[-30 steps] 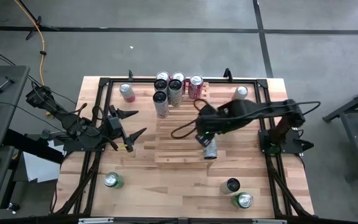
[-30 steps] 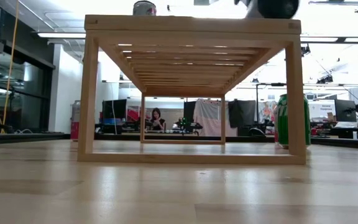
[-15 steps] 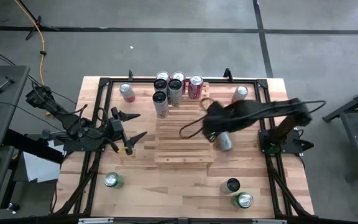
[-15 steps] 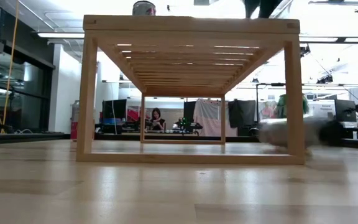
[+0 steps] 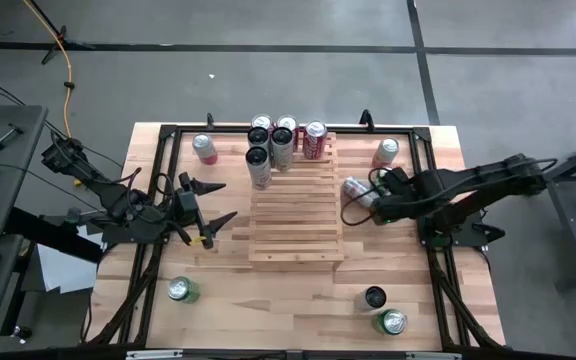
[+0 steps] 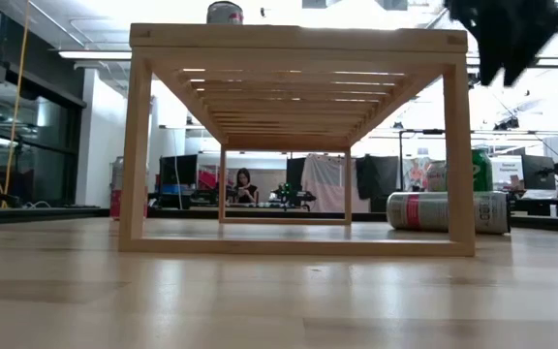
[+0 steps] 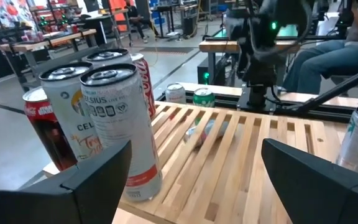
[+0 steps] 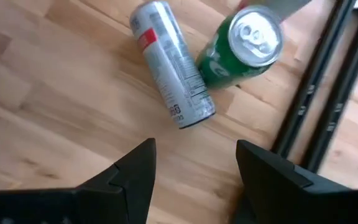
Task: Place canned beverage on shelf
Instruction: Align the right peach vibe celsius soda can with the other peach vibe celsius soda can on the shelf
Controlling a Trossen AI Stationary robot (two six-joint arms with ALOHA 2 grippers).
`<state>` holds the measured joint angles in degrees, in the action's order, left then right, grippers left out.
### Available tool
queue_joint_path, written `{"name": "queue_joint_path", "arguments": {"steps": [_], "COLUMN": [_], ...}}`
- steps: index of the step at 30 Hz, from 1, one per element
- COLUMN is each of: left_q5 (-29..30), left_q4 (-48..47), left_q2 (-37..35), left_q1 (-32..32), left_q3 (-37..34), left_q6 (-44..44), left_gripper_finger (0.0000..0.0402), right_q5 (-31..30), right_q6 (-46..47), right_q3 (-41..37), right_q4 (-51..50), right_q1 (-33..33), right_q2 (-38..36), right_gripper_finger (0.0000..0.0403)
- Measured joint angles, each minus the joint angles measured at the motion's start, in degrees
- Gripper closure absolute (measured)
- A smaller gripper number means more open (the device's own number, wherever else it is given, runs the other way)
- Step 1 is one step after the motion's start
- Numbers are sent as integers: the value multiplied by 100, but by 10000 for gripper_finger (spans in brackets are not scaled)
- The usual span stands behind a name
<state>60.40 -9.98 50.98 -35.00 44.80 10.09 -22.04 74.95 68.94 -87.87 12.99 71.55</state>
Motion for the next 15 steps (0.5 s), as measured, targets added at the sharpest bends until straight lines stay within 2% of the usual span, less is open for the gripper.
{"name": "queue_joint_path", "arguments": {"steps": [5,8,15], "left_q5": [9,7,1], "left_q4": [257,265,214], "left_q2": [0,0,0], "left_q1": [50,86,126], "left_q3": [0,0,0], "left_q6": [-207,-216,-155], "left_gripper_finger": [51,51,51], "right_q5": [-74,-43,13], "right_q6": [-102,-580,-1071], "right_q3": [-1222,-1763,-2448], "right_q4": [1093,1716,2648], "right_q1": [-268,-399,-606], "right_q2": [-583,-626,-636], "right_gripper_finger": [196,196,196]}}
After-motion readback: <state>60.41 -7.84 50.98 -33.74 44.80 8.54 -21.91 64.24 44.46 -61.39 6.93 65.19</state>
